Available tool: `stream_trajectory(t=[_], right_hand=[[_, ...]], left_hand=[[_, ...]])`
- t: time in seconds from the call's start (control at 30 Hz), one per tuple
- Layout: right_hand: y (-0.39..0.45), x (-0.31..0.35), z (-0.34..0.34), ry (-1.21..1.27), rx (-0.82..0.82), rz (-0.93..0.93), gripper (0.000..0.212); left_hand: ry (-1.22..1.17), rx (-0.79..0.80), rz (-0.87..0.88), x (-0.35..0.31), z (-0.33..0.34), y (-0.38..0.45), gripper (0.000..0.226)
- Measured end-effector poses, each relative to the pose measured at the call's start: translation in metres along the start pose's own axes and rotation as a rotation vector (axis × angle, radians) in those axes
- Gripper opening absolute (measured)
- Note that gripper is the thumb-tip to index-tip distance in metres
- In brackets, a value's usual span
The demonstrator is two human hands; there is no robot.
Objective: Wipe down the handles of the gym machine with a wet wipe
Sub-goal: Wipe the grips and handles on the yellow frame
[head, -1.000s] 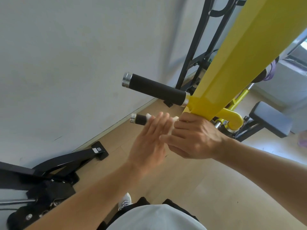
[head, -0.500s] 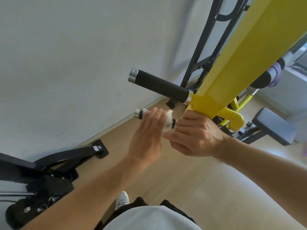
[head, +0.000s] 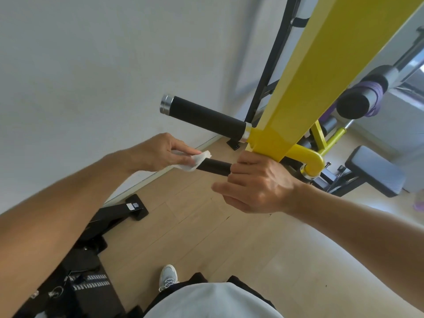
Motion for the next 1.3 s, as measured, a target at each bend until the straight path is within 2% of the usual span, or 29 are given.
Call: stream_trajectory(t=[0.03, 0.1, 0.13, 0.2, 0.27, 0.33, 0.4, 0.43, 0.53, 0.63, 0.7, 0.8, 0.9, 1.0, 1.1, 1.17, 1.3], right_hand=[[0.001, 0.0, 0.001, -0.005, -0.002, 0.008, 0.013], [0.001, -0.001, 0.001, -0.007, -0.019, 0.038, 0.012], [0.001, -0.002, 0.001, -0.007, -0.029, 0.055, 0.012], [0.001, -0.003, 0.001, -0.001, -0.046, 0.074, 0.01], [0.0, -0.003, 0.0, 0.009, -0.052, 0.067, 0.011], [-0.001, -0.005, -0.001, 0.006, -0.044, 0.054, 0.012], [-0.006, -0.009, -0.002, -0.026, -0.025, 0.038, 0.011], [-0.008, -0.01, -0.002, -0.047, -0.003, 0.028, 0.012], [-0.011, -0.012, 0.001, -0.062, 0.049, 0.024, 0.012], [-0.005, -0.011, 0.005, -0.062, 0.053, 0.033, 0.01], [0.0, -0.01, 0.006, -0.066, 0.028, 0.05, 0.011], [0.007, -0.007, 0.005, -0.055, -0.027, 0.051, 0.012], [0.004, -0.004, 0.003, -0.04, -0.04, 0.031, 0.012], [-0.005, -0.005, 0.004, -0.069, -0.007, 0.016, 0.011], [-0.009, -0.007, 0.004, -0.07, 0.006, 0.023, 0.01], [-0.007, -0.007, 0.004, -0.066, -0.001, 0.037, 0.01], [-0.003, -0.007, 0.007, -0.084, 0.002, 0.049, 0.012]], left_hand=[[0.042, 0.013, 0.015, -0.004, 0.003, 0.003, 0.045], [0.215, 0.027, 0.178, -0.024, 0.018, 0.008, 0.046], [0.3, 0.023, 0.32, -0.038, 0.032, 0.009, 0.039], [0.421, -0.059, 0.543, -0.063, 0.066, 0.01, 0.006], [0.429, -0.191, 0.648, -0.08, 0.088, 0.011, 0.022], [0.471, -0.252, 0.67, -0.085, 0.095, 0.016, 0.019], [0.548, -0.227, 0.657, -0.077, 0.088, 0.016, 0.009], [0.589, -0.184, 0.591, -0.069, 0.079, 0.016, 0.011], [0.722, -0.149, 0.418, -0.038, 0.037, 0.011, 0.037], [0.704, -0.165, 0.296, -0.02, 0.01, 0.007, 0.04], [0.696, -0.182, 0.33, -0.028, 0.02, 0.011, 0.033], [0.61, -0.188, 0.483, -0.066, 0.066, 0.018, 0.014], [0.52, -0.247, 0.525, -0.086, 0.089, 0.02, 0.025], [0.646, -0.249, 0.495, -0.06, 0.071, 0.012, 0.007], [0.714, -0.285, 0.36, -0.022, 0.018, -0.002, 0.031], [0.753, -0.298, 0.339, -0.014, 0.005, -0.005, 0.035], [0.671, -0.191, 0.505, -0.046, 0.057, 0.006, 0.045]])
Point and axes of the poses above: each hand's wrist, its own y-axis towards the middle knuckle, its own z-axis out of the palm, x = y × z, the point moved 8 cm from there along y, towards the middle knuckle, and after that the axes turned 15 degrees about -y, right-handed, at the moved point
